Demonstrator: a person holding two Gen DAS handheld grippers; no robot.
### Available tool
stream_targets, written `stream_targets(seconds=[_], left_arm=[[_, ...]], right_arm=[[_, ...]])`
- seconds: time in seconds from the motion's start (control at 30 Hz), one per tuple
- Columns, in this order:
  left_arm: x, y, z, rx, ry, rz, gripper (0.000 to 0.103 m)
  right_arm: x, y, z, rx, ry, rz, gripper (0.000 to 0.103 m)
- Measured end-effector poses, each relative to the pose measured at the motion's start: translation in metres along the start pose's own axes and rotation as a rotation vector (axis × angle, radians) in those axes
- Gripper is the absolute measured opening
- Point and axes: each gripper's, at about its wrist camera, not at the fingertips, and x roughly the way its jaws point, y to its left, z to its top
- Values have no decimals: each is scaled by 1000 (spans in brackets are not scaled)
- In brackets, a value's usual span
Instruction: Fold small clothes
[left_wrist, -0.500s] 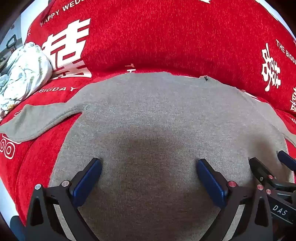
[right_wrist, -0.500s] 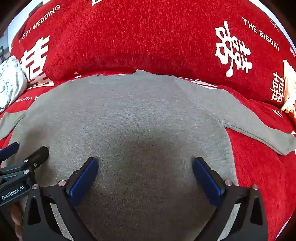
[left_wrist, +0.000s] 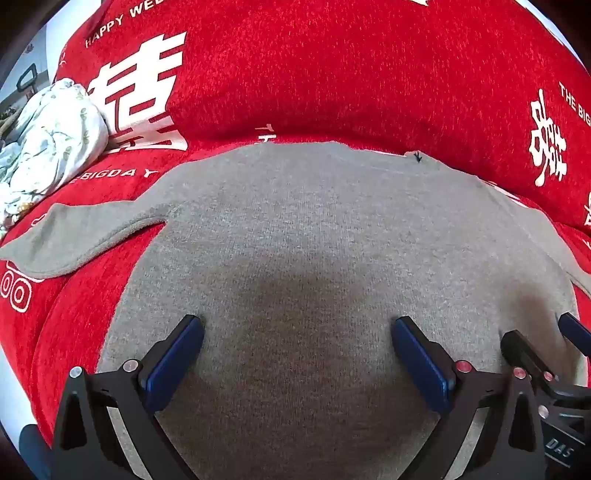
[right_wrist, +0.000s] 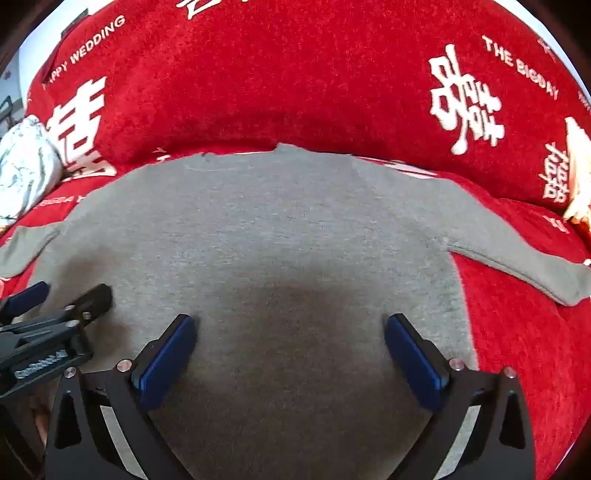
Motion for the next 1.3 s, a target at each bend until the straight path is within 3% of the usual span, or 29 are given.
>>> stream_targets(seconds=[0.8, 0.93, 1.17, 1.3], left_arm=[[-1, -5, -2, 5, 20, 18, 103], [0, -4, 2, -2, 51, 16, 103], [8, -4, 14, 19, 179, 3, 103], [9, -6, 15, 20, 196, 8, 103]], right_arm=[[1, 8, 0, -29, 66, -41, 103], [3, 8, 3, -17, 88, -50, 103], [7, 8, 9, 0, 165, -55, 103], [10, 7, 11, 0, 203, -54, 103]])
